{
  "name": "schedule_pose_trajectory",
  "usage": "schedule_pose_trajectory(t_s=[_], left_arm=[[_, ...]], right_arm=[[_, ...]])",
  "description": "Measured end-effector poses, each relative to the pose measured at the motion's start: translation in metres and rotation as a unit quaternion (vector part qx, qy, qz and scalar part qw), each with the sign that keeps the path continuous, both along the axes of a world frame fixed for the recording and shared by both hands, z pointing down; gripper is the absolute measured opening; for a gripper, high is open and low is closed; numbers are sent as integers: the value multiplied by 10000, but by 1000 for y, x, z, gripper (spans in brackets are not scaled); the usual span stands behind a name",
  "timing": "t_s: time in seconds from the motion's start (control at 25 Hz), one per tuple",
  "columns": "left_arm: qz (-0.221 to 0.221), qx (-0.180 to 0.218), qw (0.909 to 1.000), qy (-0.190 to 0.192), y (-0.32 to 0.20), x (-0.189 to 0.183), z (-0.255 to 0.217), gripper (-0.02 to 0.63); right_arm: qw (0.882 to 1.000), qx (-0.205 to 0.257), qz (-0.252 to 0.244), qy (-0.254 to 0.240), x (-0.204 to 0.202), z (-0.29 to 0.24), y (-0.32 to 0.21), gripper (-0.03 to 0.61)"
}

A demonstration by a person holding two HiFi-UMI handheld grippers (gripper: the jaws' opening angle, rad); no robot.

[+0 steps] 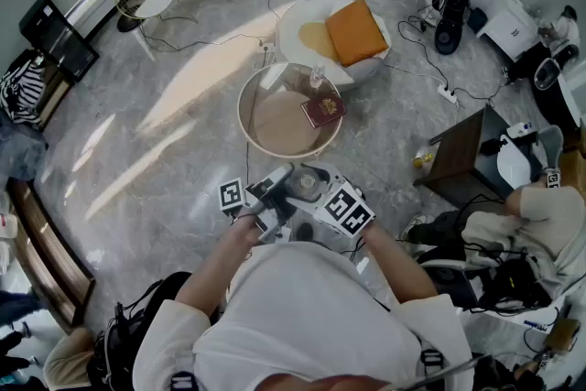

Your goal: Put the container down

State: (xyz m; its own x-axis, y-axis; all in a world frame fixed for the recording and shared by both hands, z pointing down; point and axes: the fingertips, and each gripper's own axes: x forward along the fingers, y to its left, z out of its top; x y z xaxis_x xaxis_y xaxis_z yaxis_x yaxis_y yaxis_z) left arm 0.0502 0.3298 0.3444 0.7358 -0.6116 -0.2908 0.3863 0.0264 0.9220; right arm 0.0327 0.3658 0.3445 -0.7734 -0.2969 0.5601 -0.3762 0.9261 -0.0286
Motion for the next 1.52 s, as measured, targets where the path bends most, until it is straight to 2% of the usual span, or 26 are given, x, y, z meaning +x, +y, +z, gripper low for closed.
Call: schedule_pose_trajectory(t_s=[0.88,1.52], left_arm=[[-191,-38,9998,24,-1,0,-2,273],[-709,-85,9974,35,-6,56,13,273]], right_arm=[[9999,-32,-150,8,1,-2,-1,339],[9977,-58,-665,60,62,11,-4,339]])
